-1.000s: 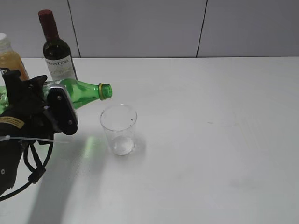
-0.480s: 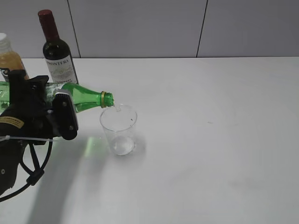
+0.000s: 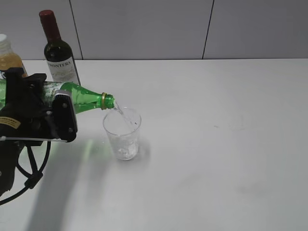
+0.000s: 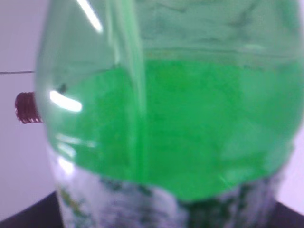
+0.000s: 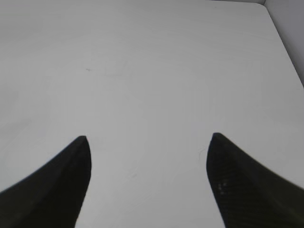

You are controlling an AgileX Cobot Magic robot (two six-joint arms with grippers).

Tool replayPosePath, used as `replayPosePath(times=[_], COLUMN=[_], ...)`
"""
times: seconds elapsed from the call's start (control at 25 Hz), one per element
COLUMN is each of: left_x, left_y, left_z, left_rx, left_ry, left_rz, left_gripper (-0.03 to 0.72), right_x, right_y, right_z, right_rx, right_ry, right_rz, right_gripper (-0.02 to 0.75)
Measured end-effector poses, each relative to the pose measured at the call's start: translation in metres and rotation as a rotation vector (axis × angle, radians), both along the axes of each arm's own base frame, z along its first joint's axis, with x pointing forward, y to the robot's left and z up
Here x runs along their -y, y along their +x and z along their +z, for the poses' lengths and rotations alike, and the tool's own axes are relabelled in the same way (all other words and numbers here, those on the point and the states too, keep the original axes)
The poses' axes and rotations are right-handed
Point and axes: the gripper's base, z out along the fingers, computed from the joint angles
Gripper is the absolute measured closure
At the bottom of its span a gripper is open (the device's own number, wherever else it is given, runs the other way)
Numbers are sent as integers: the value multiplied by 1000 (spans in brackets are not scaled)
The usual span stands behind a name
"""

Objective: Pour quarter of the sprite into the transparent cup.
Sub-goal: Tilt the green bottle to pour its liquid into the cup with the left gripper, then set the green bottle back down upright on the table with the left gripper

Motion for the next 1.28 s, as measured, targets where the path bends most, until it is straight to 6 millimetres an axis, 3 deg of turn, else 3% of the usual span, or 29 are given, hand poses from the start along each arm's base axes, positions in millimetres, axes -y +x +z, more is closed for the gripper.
replayPosePath(times=[0.44,1.28], left_x=[0,7], left_y=[0,1], left_z=[0,2], left_rx=[4,90], left_ry=[-12,-1208], left_rz=[-4,151], left_gripper=[233,233], right_x=[0,0], right_y=[0,0], right_z=[0,0], right_rx=[0,0], right_ry=[0,0], right_rz=[0,0], right_gripper=[153,153])
